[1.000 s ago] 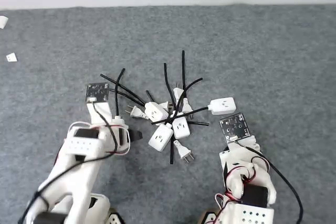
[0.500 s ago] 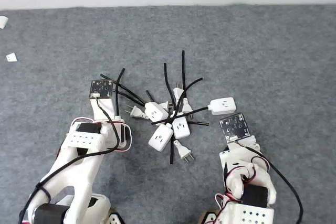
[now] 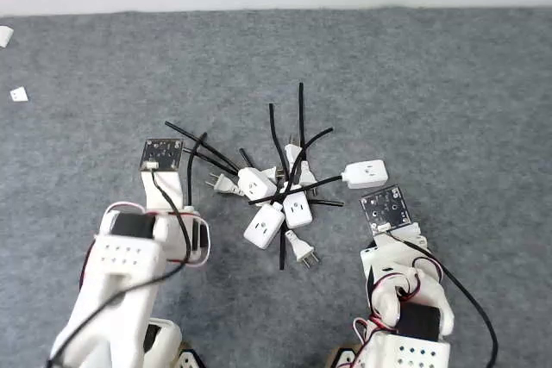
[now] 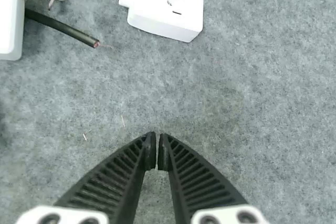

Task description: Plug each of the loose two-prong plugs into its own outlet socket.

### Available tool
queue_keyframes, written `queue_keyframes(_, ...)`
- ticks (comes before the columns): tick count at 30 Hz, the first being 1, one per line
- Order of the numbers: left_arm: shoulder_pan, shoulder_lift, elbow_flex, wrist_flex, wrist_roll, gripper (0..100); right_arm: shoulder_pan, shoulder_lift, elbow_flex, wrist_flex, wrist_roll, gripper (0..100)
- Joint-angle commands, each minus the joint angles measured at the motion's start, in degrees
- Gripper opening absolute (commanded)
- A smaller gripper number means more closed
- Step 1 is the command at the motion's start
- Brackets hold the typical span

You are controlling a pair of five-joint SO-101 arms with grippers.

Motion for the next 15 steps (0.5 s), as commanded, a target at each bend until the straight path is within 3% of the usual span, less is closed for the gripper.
queue_keyframes(1,3.52,-10.2,5.23,-2.81,-0.09,1,0.22,-0.4,0.97,0.13,0.7,3.0)
queue_keyframes(4,5.19,-14.59,11.65,-8.0,-0.09,1,0.31,-0.48,0.97,0.13,0.7,3.0)
queue_keyframes(15,5.01,-14.95,14.99,-10.9,-0.09,1,0.31,0.04,-3.25,2.95,-2.11,3.0)
